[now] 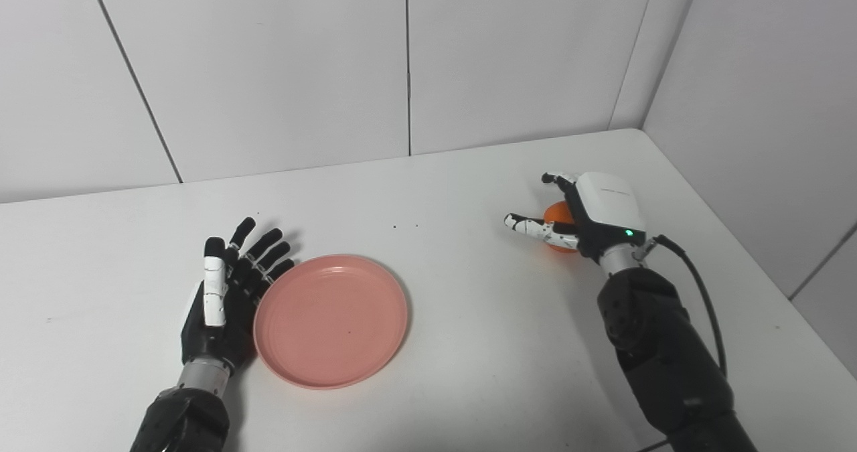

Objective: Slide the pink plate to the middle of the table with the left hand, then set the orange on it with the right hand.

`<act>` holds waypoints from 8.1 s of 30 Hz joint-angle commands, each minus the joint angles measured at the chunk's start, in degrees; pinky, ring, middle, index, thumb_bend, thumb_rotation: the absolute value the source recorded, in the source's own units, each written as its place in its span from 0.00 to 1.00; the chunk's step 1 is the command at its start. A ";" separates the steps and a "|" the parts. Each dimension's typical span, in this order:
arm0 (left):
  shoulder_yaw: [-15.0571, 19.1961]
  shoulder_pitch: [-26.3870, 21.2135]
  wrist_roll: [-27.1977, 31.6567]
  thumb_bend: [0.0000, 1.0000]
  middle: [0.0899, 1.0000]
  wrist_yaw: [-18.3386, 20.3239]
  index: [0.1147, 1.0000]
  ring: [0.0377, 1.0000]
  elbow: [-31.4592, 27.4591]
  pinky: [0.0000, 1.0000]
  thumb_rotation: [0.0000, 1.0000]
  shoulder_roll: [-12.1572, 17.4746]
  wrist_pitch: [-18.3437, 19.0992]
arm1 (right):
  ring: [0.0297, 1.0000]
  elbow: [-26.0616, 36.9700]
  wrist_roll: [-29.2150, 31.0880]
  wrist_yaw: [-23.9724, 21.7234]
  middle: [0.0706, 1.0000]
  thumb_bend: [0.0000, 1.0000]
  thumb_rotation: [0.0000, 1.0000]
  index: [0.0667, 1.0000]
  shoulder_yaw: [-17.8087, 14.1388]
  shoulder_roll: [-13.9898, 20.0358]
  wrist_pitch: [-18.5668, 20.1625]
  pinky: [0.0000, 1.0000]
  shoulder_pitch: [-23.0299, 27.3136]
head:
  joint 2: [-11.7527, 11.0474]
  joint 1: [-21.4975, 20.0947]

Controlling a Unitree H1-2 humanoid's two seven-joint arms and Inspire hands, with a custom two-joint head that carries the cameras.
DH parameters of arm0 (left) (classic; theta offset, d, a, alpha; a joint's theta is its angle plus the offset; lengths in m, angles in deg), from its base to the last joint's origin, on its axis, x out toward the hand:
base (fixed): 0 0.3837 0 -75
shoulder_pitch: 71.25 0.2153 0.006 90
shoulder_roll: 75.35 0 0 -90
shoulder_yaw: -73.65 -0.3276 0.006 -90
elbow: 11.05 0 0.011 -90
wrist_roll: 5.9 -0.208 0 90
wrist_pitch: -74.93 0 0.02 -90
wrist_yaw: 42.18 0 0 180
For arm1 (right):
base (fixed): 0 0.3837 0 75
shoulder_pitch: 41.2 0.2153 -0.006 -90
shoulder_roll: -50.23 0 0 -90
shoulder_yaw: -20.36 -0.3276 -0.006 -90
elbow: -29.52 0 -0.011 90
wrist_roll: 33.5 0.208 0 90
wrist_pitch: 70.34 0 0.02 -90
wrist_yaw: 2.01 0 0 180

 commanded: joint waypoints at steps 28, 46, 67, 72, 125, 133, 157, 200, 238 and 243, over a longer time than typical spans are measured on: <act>-0.58 3.07 -0.24 0.91 0.78 -0.80 0.90 0.81 -0.26 0.78 0.84 0.08 3.47 | 0.75 -11.99 -1.99 2.19 0.77 0.85 0.85 0.74 5.45 2.90 3.89 0.65 4.49 | 1.02 1.35; -0.77 2.60 -0.29 0.92 0.78 -0.83 0.90 0.81 -1.04 0.79 0.83 0.23 4.62 | 0.20 -14.66 3.07 1.02 0.22 0.55 0.33 0.23 5.73 1.50 8.41 0.17 2.81 | 1.71 1.44; -1.33 1.98 -2.00 0.94 0.75 -2.06 0.89 0.80 -0.43 0.78 0.82 -0.89 3.81 | 0.17 -8.76 6.87 3.80 0.20 0.55 0.28 0.24 4.51 4.59 4.47 0.14 4.83 | 2.22 4.47; -1.38 2.07 -2.71 0.93 0.76 -2.85 0.88 0.80 -0.44 0.79 0.82 -1.87 3.68 | 0.18 -5.48 6.72 5.37 0.22 0.56 0.32 0.25 3.08 5.92 4.54 0.16 6.29 | 2.24 6.51; -2.75 2.54 -5.14 0.88 0.74 -4.94 0.86 0.78 0.58 0.73 0.82 -4.46 1.74 | 0.16 25.01 7.07 -13.82 0.20 0.57 0.32 0.27 12.65 -7.38 -6.15 0.14 12.93 | 3.24 14.33; -2.90 2.57 -5.42 0.88 0.72 -5.12 0.86 0.78 0.66 0.74 0.83 -4.52 1.77 | 0.22 22.62 3.61 -14.83 0.27 0.55 0.35 0.36 17.63 -7.77 -8.09 0.19 10.78 | 3.32 14.42; -2.96 2.68 -5.30 0.89 0.82 -4.70 0.87 0.80 1.00 0.72 0.85 -3.94 1.90 | 0.27 13.81 0.52 -17.19 0.32 0.51 0.35 0.49 26.86 -11.84 -10.96 0.22 10.45 | 3.37 14.22; -3.09 2.31 -5.13 0.92 0.78 -4.30 0.86 0.82 0.55 0.75 0.90 -3.72 2.10 | 0.44 10.36 -2.31 -16.32 0.49 0.90 1.00 0.58 26.28 -9.33 -17.50 0.39 11.41 | 4.89 13.56; -0.28 0.20 -7.34 0.92 0.89 -8.08 0.87 0.88 0.13 0.89 0.88 -3.81 -0.07 | 0.80 8.95 31.27 -2.59 0.82 0.82 1.00 0.80 2.11 -24.23 -13.31 0.73 3.99 | 4.94 14.17; -1.41 -0.62 -13.00 0.87 0.94 -8.93 0.91 0.94 2.41 0.99 0.92 -1.87 -6.17 | 0.84 8.78 39.25 -0.79 0.85 0.82 1.00 0.83 -3.19 -27.49 -8.34 0.80 2.01 | 4.94 14.17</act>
